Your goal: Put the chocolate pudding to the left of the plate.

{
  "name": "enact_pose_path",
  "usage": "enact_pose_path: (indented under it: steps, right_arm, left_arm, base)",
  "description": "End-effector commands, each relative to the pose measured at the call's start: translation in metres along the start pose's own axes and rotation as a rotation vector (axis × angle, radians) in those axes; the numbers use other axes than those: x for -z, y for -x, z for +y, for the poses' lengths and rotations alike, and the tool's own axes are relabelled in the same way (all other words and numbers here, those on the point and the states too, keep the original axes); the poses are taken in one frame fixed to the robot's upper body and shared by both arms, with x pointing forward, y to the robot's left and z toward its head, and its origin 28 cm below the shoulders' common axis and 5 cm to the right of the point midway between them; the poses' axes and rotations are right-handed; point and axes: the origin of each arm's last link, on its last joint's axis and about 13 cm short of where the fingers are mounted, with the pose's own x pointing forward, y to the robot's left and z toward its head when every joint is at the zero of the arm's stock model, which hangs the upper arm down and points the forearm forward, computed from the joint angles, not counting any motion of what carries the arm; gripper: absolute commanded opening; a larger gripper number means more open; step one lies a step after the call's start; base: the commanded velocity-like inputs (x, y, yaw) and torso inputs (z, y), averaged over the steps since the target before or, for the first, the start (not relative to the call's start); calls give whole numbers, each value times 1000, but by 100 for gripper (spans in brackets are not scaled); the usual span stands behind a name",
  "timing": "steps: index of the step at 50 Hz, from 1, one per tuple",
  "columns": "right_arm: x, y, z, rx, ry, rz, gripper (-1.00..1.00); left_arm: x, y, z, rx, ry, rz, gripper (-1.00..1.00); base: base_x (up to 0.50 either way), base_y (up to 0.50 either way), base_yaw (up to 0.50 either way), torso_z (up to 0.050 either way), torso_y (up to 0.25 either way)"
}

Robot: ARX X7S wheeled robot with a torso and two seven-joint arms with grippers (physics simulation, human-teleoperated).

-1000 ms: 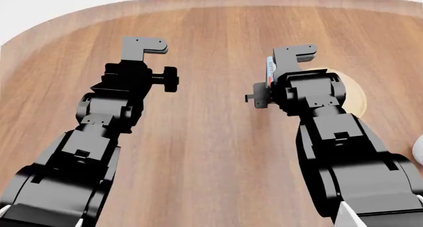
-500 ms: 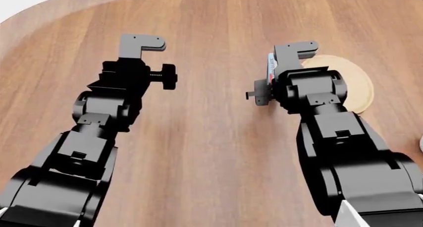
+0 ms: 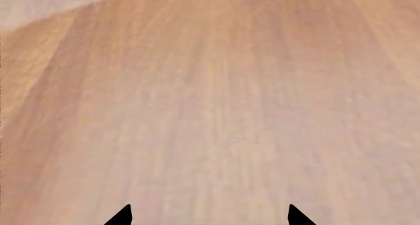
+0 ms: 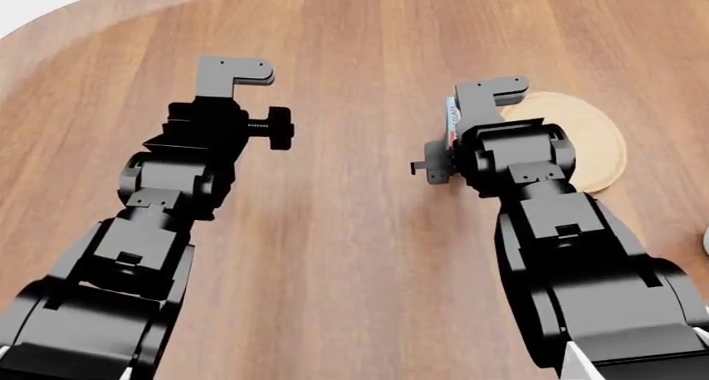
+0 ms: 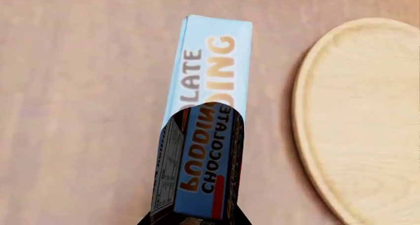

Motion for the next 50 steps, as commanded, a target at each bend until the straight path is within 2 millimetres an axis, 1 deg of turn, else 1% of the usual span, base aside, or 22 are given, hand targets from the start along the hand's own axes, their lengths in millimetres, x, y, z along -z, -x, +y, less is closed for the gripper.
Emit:
enact_pose_path:
  steps: [1, 4, 5, 19, 25, 34, 40, 42, 44, 47, 50]
  right_arm:
    - [6, -2, 1, -12, 1, 30, -100]
    - [6, -2, 0, -12, -3, 32, -100]
    - [6, -2, 0, -12, -4, 32, 100]
    - [-2, 2, -2, -10, -11, 15, 100]
    - [-9, 5, -4, -1, -35, -13, 100]
    - [-24, 12, -14, 31, -76, -65, 100]
    - [-32, 16, -18, 42, -67, -124, 100]
    - [-23, 23, -19, 41, -55, -120, 100]
    - [-19, 39, -20, 25, -51, -176, 100]
    - [-3, 58, -21, 2, -43, -229, 100]
    - [12, 73, -22, -16, -44, -274, 100]
  left_arm:
    - [1, -1, 1, -4, 2, 3, 100]
    - [0, -1, 1, -5, 1, 3, 100]
    - [0, -1, 1, -5, 1, 3, 100]
    - [-3, 3, 2, -9, 0, -8, 100]
    - [-4, 6, 3, -4, 6, -13, 100]
    - [-8, 20, 7, 10, 30, -30, 100]
    - [-8, 38, 11, 24, 38, -56, 100]
    - [-7, 45, 12, 25, 39, -68, 100]
    - [-6, 53, 14, 31, 46, -82, 100]
    - [-2, 70, 16, 33, 43, -120, 100]
    - [3, 87, 16, 32, 21, -163, 100]
  base:
    - [0, 0, 0, 0, 0]
    - [0, 0, 0, 0, 0]
    - [0, 0, 0, 0, 0]
    - [0, 0, 0, 0, 0]
    - [0, 0, 0, 0, 0]
    - [0, 0, 0, 0, 250]
    - [0, 0, 0, 0, 250]
    - [0, 0, 0, 0, 250]
    - [0, 0, 0, 0, 250]
    - [0, 0, 0, 0, 250]
    - [0, 0, 0, -1, 250]
